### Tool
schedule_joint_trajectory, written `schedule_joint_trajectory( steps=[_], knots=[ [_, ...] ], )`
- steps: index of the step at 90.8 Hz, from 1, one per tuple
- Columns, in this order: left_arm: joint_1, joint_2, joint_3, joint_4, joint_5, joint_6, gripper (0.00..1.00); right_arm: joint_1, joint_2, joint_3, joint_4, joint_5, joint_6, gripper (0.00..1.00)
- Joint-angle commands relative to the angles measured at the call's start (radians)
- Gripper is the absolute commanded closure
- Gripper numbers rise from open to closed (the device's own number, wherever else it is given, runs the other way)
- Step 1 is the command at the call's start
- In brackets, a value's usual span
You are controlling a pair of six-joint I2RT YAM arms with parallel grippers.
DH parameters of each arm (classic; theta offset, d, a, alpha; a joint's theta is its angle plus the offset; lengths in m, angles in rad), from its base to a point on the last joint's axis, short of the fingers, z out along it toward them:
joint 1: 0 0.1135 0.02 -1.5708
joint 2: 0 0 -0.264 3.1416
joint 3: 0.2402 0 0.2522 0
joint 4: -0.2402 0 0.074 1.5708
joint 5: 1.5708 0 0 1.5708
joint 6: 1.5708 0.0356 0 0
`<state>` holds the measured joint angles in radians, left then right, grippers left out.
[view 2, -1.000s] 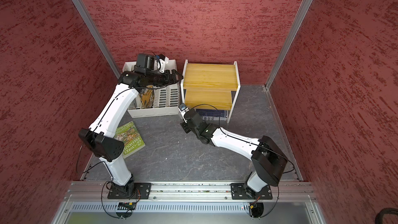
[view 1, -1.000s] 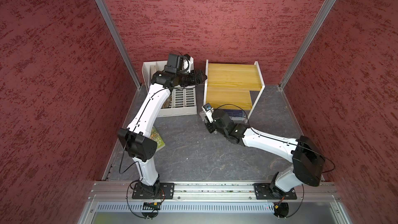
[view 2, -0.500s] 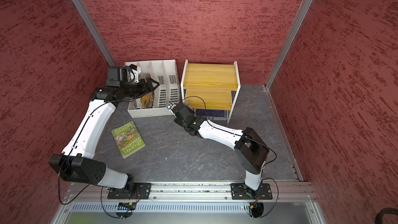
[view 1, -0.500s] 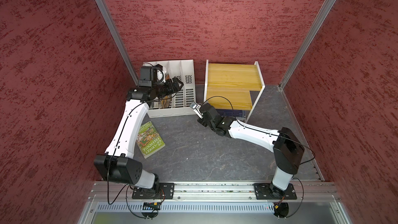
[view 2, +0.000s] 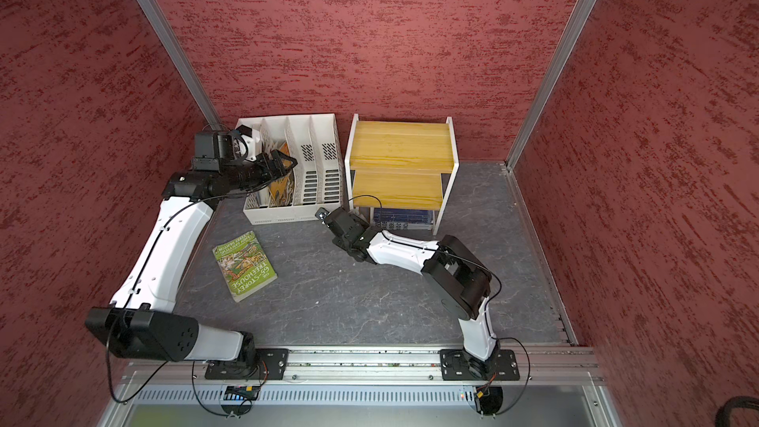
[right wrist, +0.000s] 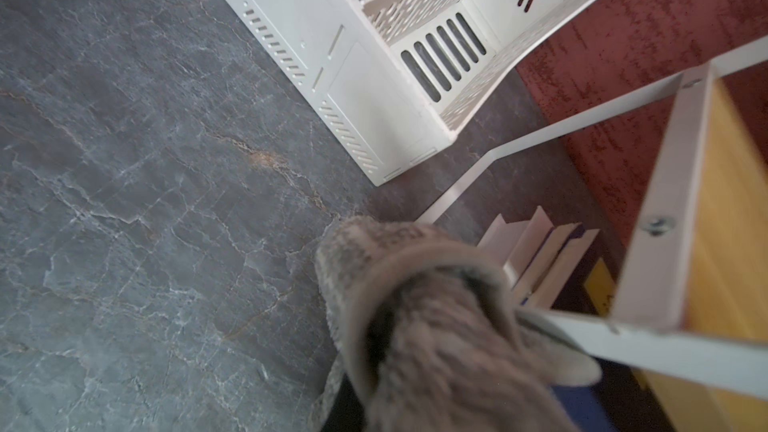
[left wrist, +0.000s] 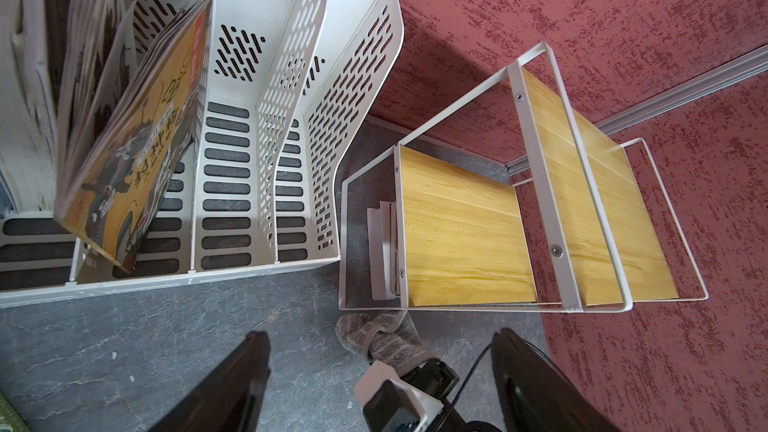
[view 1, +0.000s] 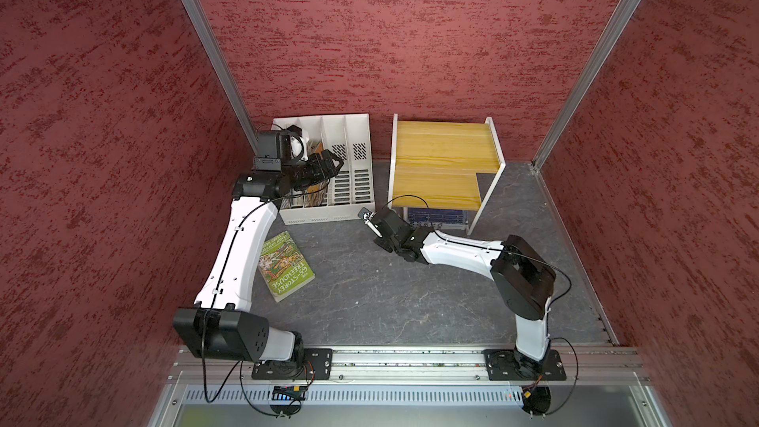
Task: Wipe the bookshelf clean with a cloth
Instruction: Wipe the dust from the shelf.
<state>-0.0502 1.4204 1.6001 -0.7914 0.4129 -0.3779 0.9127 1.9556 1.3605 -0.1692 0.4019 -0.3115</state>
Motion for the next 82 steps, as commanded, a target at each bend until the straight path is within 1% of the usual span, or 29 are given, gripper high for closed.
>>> schedule_joint_trajectory(
  steps=[1,32,44,60,82],
  knots=[
    [0.009,-0.012,0.004,0.014,0.012,0.004,0.14,-0.001,0.019,-0.009,-0.003,-0.043,0.046,1.00],
    [0.013,-0.009,0.014,0.011,0.015,0.008,0.14,0.000,0.078,-0.013,-0.020,-0.084,0.088,1.00],
    [0.020,-0.007,-0.006,0.011,0.009,0.016,0.14,-0.001,0.033,0.004,-0.034,-0.076,0.088,1.00],
    [0.032,0.002,-0.072,0.016,-0.009,0.027,0.14,0.000,-0.062,0.014,-0.026,-0.055,0.072,1.00],
    [0.032,0.015,-0.106,0.025,-0.008,0.031,0.14,0.000,-0.099,0.032,-0.025,-0.003,0.050,1.00]
  ],
)
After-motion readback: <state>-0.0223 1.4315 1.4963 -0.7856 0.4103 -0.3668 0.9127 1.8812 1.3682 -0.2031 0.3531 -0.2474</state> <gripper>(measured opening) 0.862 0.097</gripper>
